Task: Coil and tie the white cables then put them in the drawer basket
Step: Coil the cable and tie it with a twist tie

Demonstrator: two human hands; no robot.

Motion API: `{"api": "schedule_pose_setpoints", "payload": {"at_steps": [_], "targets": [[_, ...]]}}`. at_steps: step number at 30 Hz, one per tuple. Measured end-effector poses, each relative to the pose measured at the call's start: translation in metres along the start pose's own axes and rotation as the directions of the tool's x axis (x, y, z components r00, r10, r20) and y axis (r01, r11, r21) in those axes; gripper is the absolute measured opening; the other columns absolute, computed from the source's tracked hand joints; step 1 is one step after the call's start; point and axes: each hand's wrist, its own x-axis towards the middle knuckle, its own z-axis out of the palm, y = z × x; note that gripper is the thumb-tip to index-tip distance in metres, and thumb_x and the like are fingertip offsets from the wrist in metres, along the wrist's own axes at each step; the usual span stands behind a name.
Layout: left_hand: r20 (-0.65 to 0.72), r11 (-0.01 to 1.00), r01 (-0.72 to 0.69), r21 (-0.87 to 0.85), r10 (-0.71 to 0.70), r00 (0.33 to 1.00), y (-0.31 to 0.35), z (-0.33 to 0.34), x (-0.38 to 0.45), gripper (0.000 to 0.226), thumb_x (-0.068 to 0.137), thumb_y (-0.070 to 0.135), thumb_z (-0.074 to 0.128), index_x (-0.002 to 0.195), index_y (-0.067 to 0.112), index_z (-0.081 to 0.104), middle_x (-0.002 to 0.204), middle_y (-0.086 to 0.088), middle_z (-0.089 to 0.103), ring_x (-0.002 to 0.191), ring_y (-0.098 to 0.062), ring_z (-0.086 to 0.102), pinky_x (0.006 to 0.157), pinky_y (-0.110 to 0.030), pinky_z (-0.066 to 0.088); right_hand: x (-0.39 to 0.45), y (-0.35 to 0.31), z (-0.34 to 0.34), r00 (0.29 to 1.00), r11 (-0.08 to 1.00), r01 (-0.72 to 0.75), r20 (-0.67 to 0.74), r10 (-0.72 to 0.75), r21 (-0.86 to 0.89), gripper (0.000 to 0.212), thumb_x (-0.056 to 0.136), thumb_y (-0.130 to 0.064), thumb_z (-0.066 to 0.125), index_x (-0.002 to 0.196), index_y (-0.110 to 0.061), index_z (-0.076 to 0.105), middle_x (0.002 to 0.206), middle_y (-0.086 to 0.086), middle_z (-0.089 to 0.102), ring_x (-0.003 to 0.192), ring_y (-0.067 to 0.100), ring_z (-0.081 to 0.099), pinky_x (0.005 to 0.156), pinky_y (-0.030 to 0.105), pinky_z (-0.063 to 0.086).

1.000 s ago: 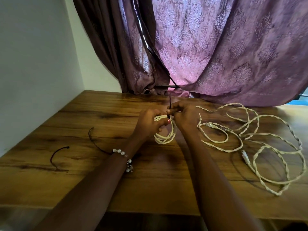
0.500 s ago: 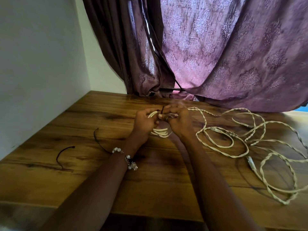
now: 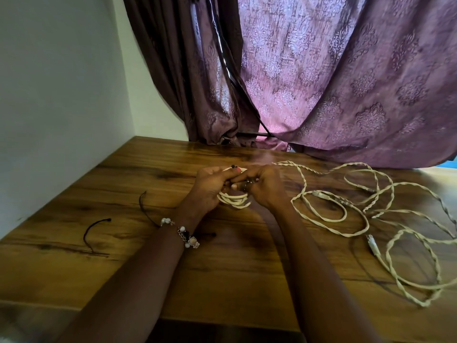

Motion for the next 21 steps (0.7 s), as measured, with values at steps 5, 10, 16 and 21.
{"api": "schedule_pose_setpoints", "payload": {"at_steps": [5,10,16,21], "targets": [[0.114,0.897,-0.311,0.316,0.289,0.95,0.002,-0.01,0.005,0.017,0.084,-0.001,0.066,0.098,-0.01,0.065,0.066,-0.004,0.068,0.055,-0.007,0.061,0.053,-0.019,0.049,-0.004,-0.006,-0.01,0.98,0.812,-0.189,0.053,0.192,0.552,0.012,0.082,0.003,0.066,0.086,-0.006,0.074,0.078,0.005,0.073,0.072,0.018,0.068,0.068,0.033,0.058],[0.338,0.592,-0.554,0.585,0.443,0.83,0.0,-0.014,0.009,0.019,0.088,0.021,0.063,0.104,0.012,0.064,0.092,-0.006,0.071,0.084,-0.014,0.066,0.078,-0.028,0.051,0.0,-0.007,-0.015,0.857,0.478,-0.419,0.162,0.489,0.772,0.029,0.098,-0.028,0.049,0.091,-0.002,0.061,0.078,0.02,0.069,0.057,0.027,0.066,0.05,0.034,0.057],[0.516,0.179,-0.711,0.68,0.572,0.638,-0.006,-0.01,0.01,0.03,0.089,0.019,0.053,0.109,0.0,0.064,0.101,-0.013,0.055,0.09,-0.017,0.055,0.079,-0.015,0.038,-0.003,-0.004,-0.012,0.733,0.247,-0.592,0.387,0.559,0.767,0.028,0.097,0.0,0.034,0.095,0.005,0.061,0.066,0.014,0.067,0.05,0.019,0.065,0.046,0.029,0.056],[0.503,0.222,-0.74,0.635,0.608,0.615,-0.006,-0.006,0.008,0.024,0.084,0.008,0.054,0.104,0.002,0.067,0.096,-0.008,0.053,0.087,-0.015,0.055,0.078,-0.016,0.042,-0.006,-0.005,-0.013,0.719,0.166,-0.587,0.415,0.558,0.793,0.035,0.096,0.005,0.027,0.086,0.008,0.061,0.065,0.018,0.069,0.053,0.022,0.068,0.048,0.031,0.057]]}}
